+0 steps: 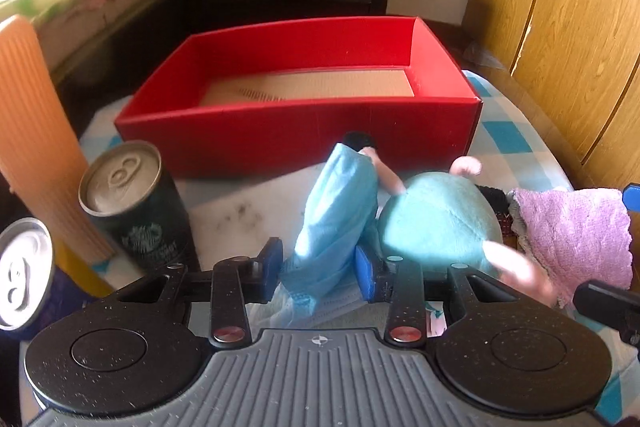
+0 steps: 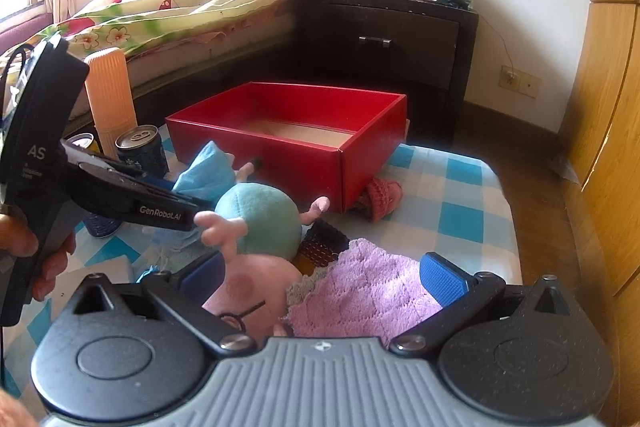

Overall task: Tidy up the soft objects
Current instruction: 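Close left tool on the blue face mask, then grasp the pink pig plush with right tool while left tool holds the mask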

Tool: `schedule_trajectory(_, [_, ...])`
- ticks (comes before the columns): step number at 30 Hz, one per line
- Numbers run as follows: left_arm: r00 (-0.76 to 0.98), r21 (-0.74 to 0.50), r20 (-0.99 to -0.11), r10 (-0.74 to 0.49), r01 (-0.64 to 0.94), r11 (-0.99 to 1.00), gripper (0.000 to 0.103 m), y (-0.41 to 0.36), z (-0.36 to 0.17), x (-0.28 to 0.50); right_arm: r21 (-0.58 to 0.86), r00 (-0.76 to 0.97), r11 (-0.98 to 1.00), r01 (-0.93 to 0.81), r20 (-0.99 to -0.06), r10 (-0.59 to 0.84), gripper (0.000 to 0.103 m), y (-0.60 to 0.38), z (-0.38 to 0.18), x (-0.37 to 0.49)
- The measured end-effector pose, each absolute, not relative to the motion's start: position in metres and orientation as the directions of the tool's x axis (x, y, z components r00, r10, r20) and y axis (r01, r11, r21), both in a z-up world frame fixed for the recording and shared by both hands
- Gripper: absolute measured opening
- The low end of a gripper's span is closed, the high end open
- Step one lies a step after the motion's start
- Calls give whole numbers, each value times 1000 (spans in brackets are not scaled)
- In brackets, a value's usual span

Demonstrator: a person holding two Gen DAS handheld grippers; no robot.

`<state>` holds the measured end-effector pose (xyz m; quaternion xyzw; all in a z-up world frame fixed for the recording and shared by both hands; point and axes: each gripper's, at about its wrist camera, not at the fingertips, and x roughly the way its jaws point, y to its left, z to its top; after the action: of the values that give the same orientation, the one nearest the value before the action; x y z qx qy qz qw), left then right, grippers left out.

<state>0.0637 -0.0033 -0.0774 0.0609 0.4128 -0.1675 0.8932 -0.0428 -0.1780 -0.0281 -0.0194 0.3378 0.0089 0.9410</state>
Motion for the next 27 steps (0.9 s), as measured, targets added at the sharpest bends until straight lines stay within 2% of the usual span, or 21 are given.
schedule_trajectory(2, [590,-43,-766,-256,350,936,30,0,-76,61,-31,772,999,-21,-636,-3,84,-178,-28,-42])
schedule_trajectory(4, [582,-43,-772,-256,354,934,27,2,-74,58,-26,771,1000,-13,-637,-7,84,-180,-27,-42])
schedule_trajectory(10, [585,-100,-757,-291,335,937,23,17,-63,48,-17,778,1000,-7,-628,-5,84,-181,-24,-40])
schedule_trajectory(21, [614,-259,-695,-374,273,927,23,56,-37,37,-57,787,994,-96,-616,41,85,-161,-27,-35])
schedule_trajectory(27, [614,-303,-676,-407,272,913,24,63,-32,34,-50,765,977,-205,-631,128,84,-145,-36,-33])
